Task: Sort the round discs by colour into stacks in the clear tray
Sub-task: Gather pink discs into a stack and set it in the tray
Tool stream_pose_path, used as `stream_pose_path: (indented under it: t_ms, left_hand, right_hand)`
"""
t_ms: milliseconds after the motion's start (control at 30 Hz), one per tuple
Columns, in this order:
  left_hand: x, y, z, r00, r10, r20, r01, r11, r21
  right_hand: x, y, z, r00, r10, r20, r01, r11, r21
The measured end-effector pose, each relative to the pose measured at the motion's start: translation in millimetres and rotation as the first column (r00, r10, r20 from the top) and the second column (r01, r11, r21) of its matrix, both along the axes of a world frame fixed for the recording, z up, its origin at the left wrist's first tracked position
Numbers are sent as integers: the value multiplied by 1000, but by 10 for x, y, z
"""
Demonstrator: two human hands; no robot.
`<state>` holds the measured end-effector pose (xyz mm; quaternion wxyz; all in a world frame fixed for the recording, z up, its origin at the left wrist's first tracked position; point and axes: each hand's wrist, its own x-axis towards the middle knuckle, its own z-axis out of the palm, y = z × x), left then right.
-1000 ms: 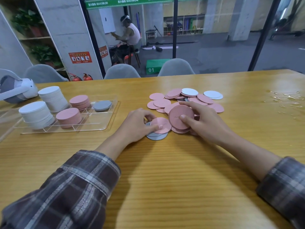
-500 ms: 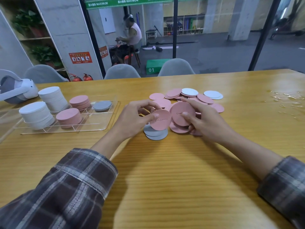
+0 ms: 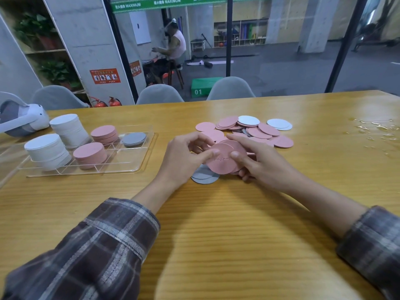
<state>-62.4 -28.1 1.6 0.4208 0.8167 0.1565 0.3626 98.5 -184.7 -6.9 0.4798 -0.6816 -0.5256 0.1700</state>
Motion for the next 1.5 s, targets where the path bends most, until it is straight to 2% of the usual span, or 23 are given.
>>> stream_pose_path:
  t_ms: [200,367,533,667,867,1067,1267,1367,1500]
  left_hand:
    - [63,-115,8,998,54,24,-54,998,8]
    - [112,-152,12,998,60,33,-61,998,19]
    - [182,-115,-108,986,97,-134,-74,984,164]
    - [199,-78,-131,967,91,-239,-37,974,223]
    - [260,-139,-143,909,164,-383,-29,942,335]
    - [220,-118,-88,896,123,-426,15,951,307]
    - [141,-160,-60,896,141,-422,-9,954,299]
    - [100,-139,-34,904,101,-415,1,971,240]
    - [58,-85,17,914,3,-405,25,998,65]
  right_hand:
    - [-7,-18,20,999,18,46,-18,1000,-10]
    - [21,-60,79,994,-33,103,33,999,5]
    - [111,-155,138,990,-106,91,104,994,18]
    - [207,-221,133,966,-162,199,153,986,61]
    - [324,-326,129,953,-221,207,212,975,66]
    - [316,-323,104,944,-231,237,225,973,50]
    - [236,-294,99,941,-216,263,203,976,77]
    - [230,-284,86,936,-221,273,204,975,91]
    - [240,-271,70,943,-227,242,211,973,92]
